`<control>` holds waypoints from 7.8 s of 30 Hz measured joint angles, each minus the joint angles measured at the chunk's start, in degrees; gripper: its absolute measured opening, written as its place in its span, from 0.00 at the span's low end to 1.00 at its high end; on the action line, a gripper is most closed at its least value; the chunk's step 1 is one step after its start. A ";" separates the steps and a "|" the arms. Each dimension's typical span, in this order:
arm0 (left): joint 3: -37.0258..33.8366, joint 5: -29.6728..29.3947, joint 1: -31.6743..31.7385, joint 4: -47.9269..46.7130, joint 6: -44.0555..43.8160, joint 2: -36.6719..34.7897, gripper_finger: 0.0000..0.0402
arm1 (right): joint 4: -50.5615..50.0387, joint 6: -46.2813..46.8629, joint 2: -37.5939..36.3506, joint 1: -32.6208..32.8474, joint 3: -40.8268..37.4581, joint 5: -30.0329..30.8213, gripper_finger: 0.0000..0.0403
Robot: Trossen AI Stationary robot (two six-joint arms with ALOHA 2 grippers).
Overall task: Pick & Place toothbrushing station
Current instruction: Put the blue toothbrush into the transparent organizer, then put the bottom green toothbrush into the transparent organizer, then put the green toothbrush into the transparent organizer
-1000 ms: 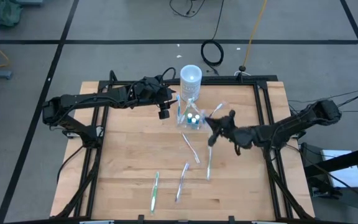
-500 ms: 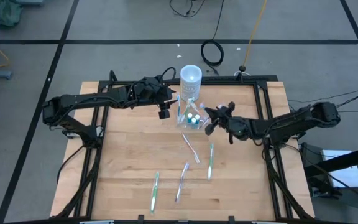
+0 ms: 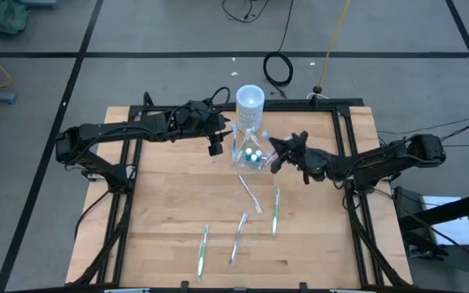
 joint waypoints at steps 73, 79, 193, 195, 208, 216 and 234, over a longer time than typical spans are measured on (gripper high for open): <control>0.00 0.00 -4.06 -14.64 -11.67 -0.01 0.46 | -21.75 12.27 -0.12 -1.11 0.08 -11.71 0.13; 0.00 0.02 -8.70 -20.84 -14.18 -0.01 0.46 | -21.64 12.27 -0.12 -1.11 0.08 -11.71 0.22; -18.62 -31.53 -11.47 63.20 -21.88 21.29 0.03 | -20.60 10.94 -8.15 -0.98 0.04 -29.59 0.32; -18.62 -31.27 -12.08 62.27 -23.25 22.55 0.05 | -20.84 10.94 -8.15 -0.98 0.04 -29.59 0.32; -18.62 -38.66 -14.57 54.38 -21.86 22.87 0.06 | -21.69 11.83 -8.17 -0.98 -1.28 -29.59 0.32; -18.60 -37.86 -13.84 50.53 -14.61 22.81 0.08 | -18.79 21.42 -8.15 -1.04 -7.65 -29.32 0.32; -18.56 -30.12 -14.68 34.43 -15.59 8.07 0.48 | 0.74 36.71 -7.86 14.59 -21.23 -18.40 0.32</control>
